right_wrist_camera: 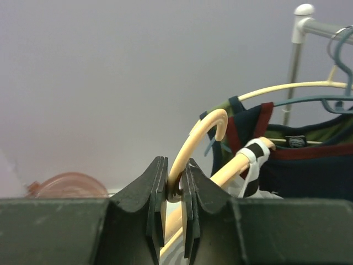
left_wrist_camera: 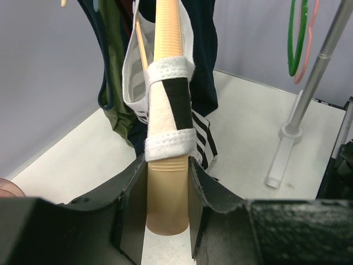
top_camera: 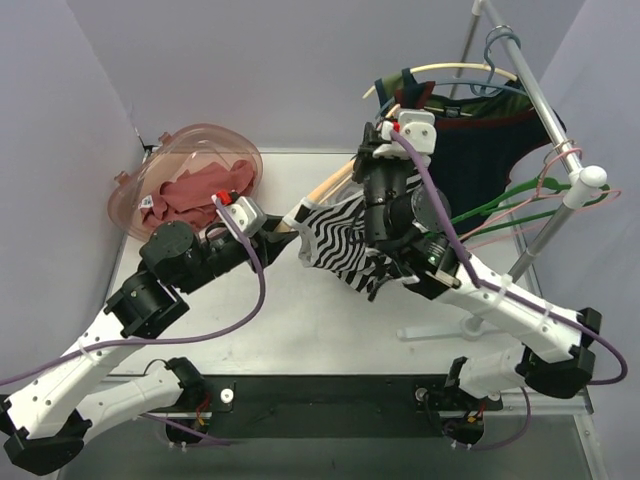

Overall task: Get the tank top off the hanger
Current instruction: Pick up the hanger from the clothesline.

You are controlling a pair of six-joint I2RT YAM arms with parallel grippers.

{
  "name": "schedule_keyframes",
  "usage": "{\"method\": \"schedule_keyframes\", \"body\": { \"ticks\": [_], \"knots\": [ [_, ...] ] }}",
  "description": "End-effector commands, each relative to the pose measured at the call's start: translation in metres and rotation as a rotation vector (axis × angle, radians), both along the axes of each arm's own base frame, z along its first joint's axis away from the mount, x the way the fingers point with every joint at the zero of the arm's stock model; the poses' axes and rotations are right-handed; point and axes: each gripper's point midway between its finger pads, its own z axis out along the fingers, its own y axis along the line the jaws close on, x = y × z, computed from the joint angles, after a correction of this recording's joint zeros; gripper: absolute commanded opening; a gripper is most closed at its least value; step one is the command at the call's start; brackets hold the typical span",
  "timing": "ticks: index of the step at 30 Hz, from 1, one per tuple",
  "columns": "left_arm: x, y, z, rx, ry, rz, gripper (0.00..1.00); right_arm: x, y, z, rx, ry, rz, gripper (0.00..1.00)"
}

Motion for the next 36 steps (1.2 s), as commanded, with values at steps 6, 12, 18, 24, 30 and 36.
{"method": "schedule_keyframes", "body": {
  "ticks": [6,12,18,24,30,36],
  "knots": [
    [-0.031,0.020,0.044,-0.136,-0.075,-0.051,0.00,-0.034,0.018,-0.019,-0.001,0.003,0.494,0.34],
    [-0.039,0.021,0.046,-0.141,-0.082,-0.083,0.00,-0.037,0.004,-0.024,-0.053,0.028,0.580,0.41],
    [-0.045,0.025,0.046,-0.147,-0.095,-0.089,0.00,-0.045,0.008,-0.023,-0.106,0.041,0.649,0.50],
    [-0.049,0.027,0.046,-0.142,-0.104,-0.102,0.00,-0.037,-0.001,-0.019,-0.101,0.043,0.615,0.49],
    [-0.047,0.029,0.039,-0.116,-0.100,-0.087,0.00,-0.040,0.006,-0.006,-0.080,0.022,0.656,0.50],
    [-0.049,0.031,0.040,-0.108,-0.112,-0.089,0.00,-0.026,0.015,-0.011,-0.103,0.041,0.630,0.47]
  ]
}}
